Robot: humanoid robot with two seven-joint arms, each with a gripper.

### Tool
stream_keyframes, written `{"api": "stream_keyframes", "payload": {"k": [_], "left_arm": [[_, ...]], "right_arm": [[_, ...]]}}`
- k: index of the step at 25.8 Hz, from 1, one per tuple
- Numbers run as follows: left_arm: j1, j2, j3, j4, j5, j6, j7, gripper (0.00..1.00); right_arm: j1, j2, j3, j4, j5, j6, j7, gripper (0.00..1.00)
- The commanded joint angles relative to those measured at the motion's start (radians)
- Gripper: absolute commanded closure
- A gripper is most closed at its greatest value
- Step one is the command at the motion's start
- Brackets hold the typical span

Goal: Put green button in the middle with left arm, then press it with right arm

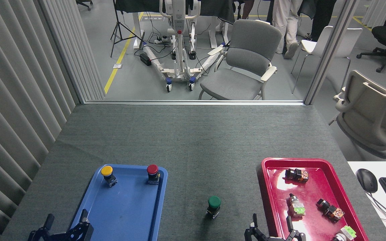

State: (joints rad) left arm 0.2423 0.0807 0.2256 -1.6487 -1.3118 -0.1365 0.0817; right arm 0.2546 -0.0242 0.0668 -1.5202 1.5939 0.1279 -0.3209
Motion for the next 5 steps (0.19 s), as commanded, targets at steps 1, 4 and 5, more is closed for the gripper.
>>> {"api": "stream_keyframes", "payload": {"k": [1, 4, 5], "left_arm": [[0.0, -0.001, 0.0, -0.008, -0.001, -0.003, 0.0, 0.01], [0.0, -0.001, 0.0, -0.014, -0.001, -0.005, 0.0, 0.01], [-0.001, -0.001, 0.0, -0.014, -0.001, -0.006, 0.0, 0.01]], "right_arm": [[0.0, 0.001, 0.001, 0.0, 0.0, -0.01, -0.001, 0.01], [-0.002, 0.003, 0.001, 0.003, -0.009, -0.01, 0.002, 0.01], [0.0, 0.003, 0.001, 0.002, -0.015, -0.01, 0.002, 0.01]]}}
